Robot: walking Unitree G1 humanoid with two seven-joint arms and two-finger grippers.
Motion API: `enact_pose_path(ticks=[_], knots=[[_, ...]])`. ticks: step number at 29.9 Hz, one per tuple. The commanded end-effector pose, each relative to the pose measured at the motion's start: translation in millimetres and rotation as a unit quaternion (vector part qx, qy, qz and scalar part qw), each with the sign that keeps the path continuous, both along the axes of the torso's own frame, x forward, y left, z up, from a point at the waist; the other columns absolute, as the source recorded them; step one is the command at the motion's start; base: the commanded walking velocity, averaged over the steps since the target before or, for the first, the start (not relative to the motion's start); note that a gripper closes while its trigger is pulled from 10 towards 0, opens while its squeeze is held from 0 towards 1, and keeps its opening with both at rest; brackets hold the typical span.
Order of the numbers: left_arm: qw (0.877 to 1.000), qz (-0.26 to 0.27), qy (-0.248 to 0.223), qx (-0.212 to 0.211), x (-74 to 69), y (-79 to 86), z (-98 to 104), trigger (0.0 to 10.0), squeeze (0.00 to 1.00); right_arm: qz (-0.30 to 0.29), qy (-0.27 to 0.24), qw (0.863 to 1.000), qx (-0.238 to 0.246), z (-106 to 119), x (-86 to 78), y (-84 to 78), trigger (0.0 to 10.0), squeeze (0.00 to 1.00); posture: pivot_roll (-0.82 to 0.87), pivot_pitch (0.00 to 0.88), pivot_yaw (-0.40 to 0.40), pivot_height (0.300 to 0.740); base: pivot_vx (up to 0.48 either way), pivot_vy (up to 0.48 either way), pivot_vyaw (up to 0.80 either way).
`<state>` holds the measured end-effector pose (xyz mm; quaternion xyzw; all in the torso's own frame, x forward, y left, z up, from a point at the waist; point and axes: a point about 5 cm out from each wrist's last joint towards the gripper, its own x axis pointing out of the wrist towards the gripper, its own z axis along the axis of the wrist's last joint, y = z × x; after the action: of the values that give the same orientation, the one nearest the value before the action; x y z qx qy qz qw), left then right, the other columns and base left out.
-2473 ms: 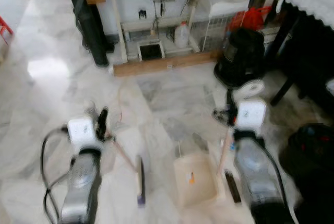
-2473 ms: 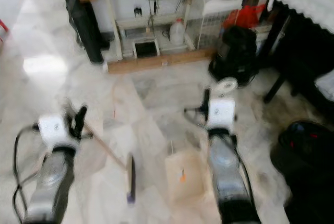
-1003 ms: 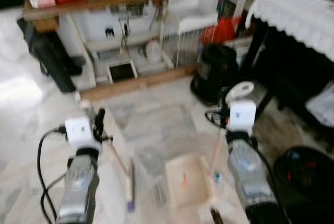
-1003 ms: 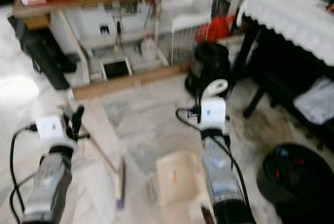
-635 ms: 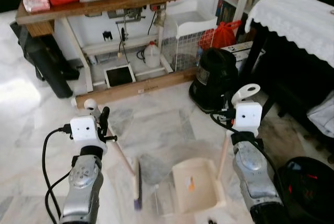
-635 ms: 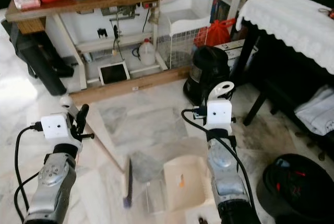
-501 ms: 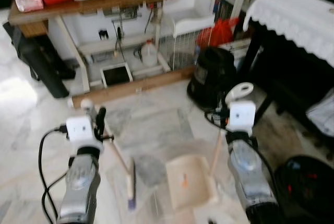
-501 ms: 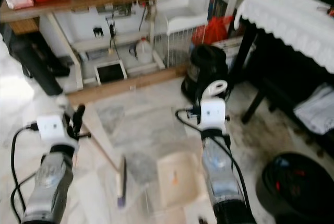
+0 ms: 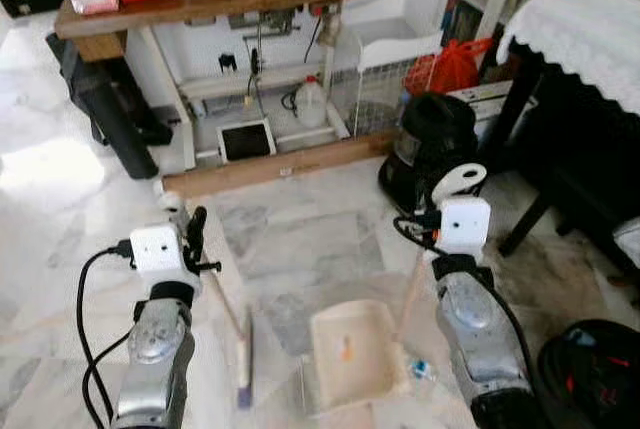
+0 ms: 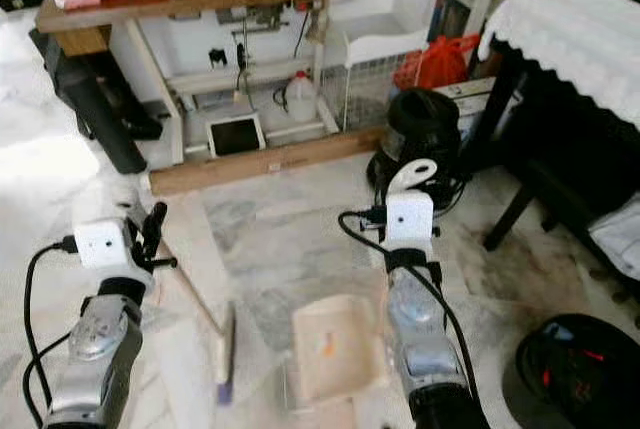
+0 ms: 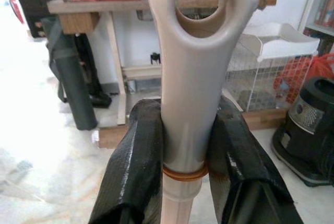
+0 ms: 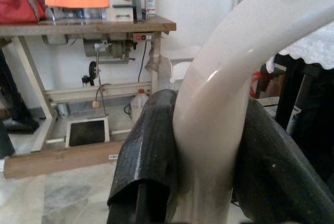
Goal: Sweep floor
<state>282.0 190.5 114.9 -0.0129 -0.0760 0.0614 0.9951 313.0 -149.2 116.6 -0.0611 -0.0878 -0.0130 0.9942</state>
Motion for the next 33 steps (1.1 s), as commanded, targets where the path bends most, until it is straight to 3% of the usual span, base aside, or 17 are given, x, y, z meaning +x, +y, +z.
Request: enact_pose_path(ticks=[1, 15, 33], knots=[[1.000, -0.005, -0.017, 0.006, 0.0, -1.2, 7, 10.0, 0.00, -0.003, -0.006, 1.000, -0.009, 1, -0.3, -2.7, 10.0, 0.00, 0.07, 0.106, 0.042, 0.740, 0.000, 0.000, 0.00], [1.000, -0.022, -0.009, 0.004, -0.8, -3.4, 5, 10.0, 0.00, -0.014, 0.007, 0.999, -0.051, -12, -1.9, -6.7, 10.0, 0.00, 0.08, 0.125, 0.046, 0.740, 0.000, 0.000, 0.00], [0.999, -0.047, -0.007, -0.003, -0.4, -8.9, 9, 10.0, 0.00, -0.024, 0.032, 0.998, -0.052, -34, -3.2, -3.5, 10.0, 0.00, 0.11, 0.167, 0.054, 0.740, 0.000, 0.000, 0.00]])
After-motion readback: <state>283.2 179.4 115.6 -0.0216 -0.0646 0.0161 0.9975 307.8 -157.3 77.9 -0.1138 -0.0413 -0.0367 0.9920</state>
